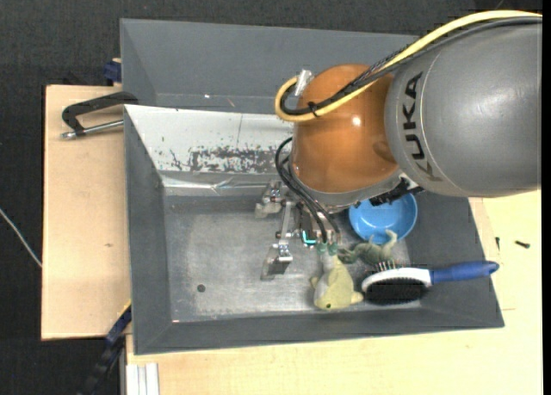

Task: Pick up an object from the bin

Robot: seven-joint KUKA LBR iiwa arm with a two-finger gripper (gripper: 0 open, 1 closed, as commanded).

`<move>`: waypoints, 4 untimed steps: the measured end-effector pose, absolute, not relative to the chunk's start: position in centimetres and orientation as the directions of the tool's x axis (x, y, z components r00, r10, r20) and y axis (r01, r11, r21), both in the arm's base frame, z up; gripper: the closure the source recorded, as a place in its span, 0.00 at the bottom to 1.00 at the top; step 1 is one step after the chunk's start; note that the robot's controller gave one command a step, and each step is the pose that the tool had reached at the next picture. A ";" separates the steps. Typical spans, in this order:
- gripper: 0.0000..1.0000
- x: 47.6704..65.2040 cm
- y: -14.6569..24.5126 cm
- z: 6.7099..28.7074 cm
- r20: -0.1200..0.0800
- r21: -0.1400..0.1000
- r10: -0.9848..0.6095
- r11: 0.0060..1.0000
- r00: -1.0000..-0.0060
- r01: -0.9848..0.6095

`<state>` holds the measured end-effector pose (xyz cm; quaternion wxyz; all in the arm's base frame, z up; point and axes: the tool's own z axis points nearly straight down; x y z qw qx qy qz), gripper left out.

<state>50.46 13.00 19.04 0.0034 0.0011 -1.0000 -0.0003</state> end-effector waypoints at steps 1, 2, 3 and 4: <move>0.00 58.7 8.7 8.2 -0.005 0.002 0.005 1.000 -1.000 0.005; 0.00 51.4 -5.6 10.2 -0.005 -0.002 -0.200 0.980 -0.980 -0.200; 0.00 49.7 -12.8 11.2 -0.009 -0.002 -0.365 0.931 -0.931 -0.365; 0.00 49.6 -8.3 7.5 0.003 -0.001 -0.769 0.639 -0.639 -0.769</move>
Offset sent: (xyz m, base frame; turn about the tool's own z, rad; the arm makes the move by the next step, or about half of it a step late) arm 0.0872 -0.0471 -0.1204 0.0074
